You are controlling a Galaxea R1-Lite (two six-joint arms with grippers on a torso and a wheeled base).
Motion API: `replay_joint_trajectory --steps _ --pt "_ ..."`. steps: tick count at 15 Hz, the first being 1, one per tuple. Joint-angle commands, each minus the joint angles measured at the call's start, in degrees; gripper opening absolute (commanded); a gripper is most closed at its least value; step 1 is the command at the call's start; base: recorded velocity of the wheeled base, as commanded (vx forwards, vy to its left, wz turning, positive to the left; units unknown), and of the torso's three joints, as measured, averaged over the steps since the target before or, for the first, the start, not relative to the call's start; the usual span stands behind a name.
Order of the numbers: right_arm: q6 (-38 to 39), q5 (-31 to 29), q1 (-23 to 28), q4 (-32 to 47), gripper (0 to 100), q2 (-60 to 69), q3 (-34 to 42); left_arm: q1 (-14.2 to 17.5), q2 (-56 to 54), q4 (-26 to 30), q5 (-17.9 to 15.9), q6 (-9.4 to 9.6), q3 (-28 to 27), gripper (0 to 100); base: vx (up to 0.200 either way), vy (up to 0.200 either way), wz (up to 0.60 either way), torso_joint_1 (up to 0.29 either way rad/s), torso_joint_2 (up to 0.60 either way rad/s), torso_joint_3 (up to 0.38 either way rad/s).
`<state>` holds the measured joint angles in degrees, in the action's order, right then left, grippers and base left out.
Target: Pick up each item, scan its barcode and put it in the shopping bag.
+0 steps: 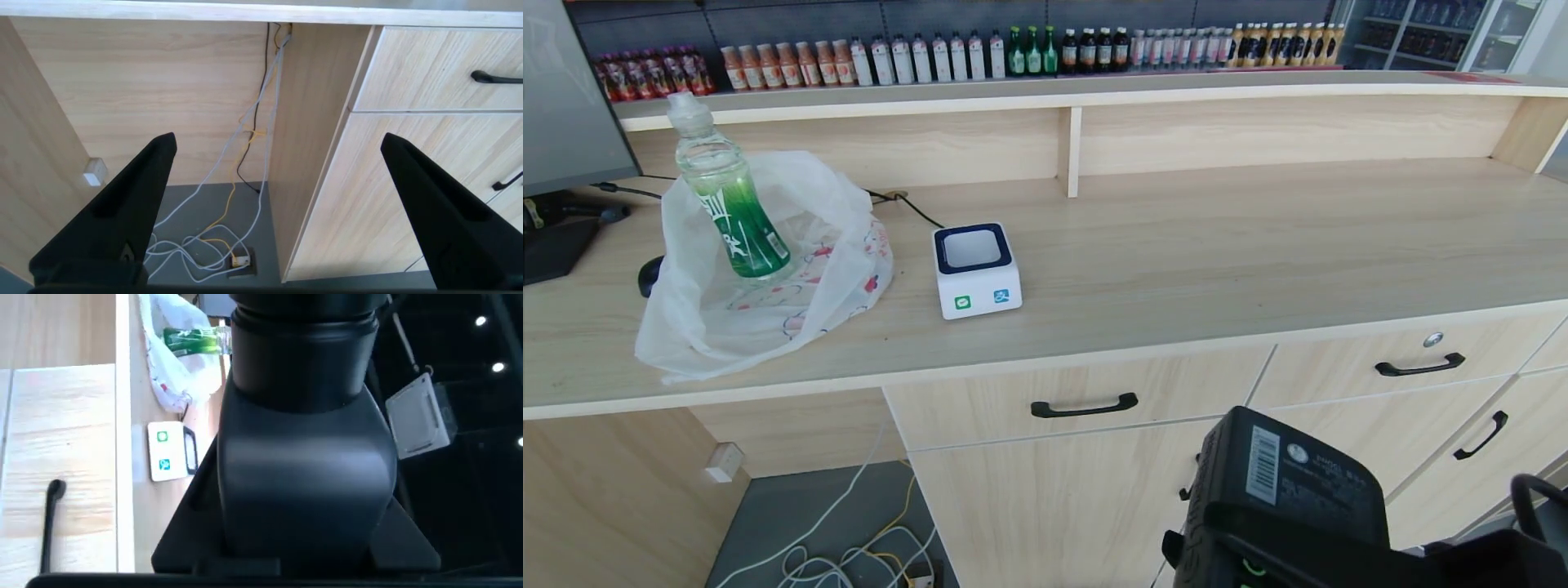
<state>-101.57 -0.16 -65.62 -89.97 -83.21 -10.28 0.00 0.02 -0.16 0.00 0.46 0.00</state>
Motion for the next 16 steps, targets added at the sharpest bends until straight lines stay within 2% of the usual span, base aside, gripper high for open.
replay_joint_trajectory --steps 1,3,4,9,13,16 --pt "-6.2 0.1 -1.5 0.0 0 1.7 -3.4 0.0 0.0 0.0 0.0 -0.02 0.0 100 0.000 0.000 0.00 0.000 0.00 0.000" --pt "-12.4 -0.1 -4.4 0.0 0 1.0 -5.8 0.0 0.0 0.0 0.0 -0.02 0.0 100 0.000 0.000 0.00 0.000 0.00 0.000" --pt "-12.9 -0.1 -5.0 0.0 0 0.4 -6.6 0.0 0.0 0.0 0.0 -0.02 0.0 100 0.000 0.000 0.00 0.000 0.00 0.000" --pt "-12.8 0.2 -5.8 0.0 0 -1.2 -8.7 0.0 0.0 0.0 0.0 -0.02 0.0 100 0.000 0.000 0.00 0.000 0.00 0.000" --pt "-11.6 3.3 -7.1 0.0 0 -7.6 -15.6 0.0 0.0 0.0 0.0 -0.02 0.0 100 0.000 0.000 0.00 0.000 0.00 0.000" --pt "-11.6 2.7 -7.6 0.0 0 -6.7 -14.4 0.0 0.0 0.0 0.0 0.06 0.0 100 0.000 0.000 0.00 0.000 0.00 0.000"
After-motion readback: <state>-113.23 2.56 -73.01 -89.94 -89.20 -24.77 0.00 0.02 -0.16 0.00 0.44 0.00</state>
